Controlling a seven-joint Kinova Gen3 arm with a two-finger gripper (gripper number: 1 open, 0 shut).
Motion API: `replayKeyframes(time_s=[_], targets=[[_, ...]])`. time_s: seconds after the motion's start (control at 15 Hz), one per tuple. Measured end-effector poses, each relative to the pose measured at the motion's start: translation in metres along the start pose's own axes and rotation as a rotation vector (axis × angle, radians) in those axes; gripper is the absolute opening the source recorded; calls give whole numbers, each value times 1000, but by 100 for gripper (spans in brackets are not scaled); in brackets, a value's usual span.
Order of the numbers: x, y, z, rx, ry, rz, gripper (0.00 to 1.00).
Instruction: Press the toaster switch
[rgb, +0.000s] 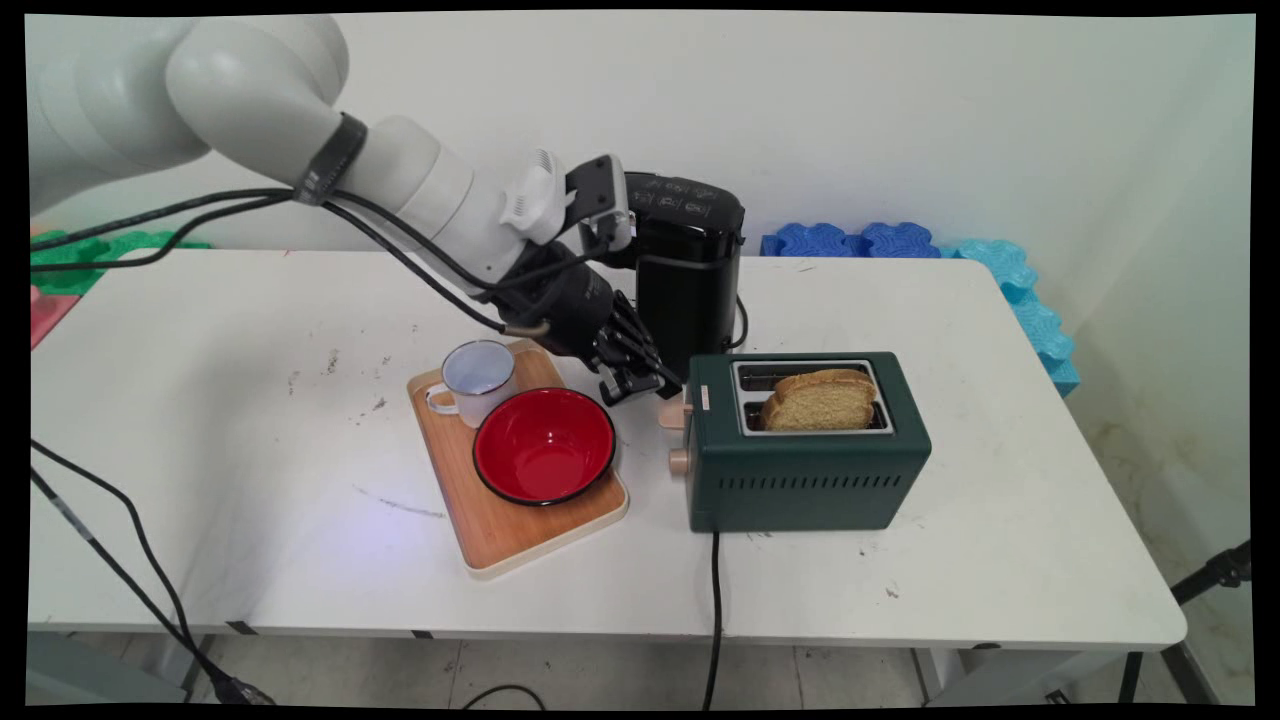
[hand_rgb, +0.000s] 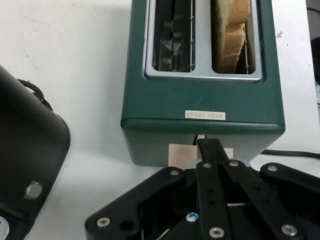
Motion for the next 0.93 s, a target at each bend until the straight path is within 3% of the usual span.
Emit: replayKeyframes(time_s=[0.93], targets=[[-9,-4,22,-11,-6,30,0]])
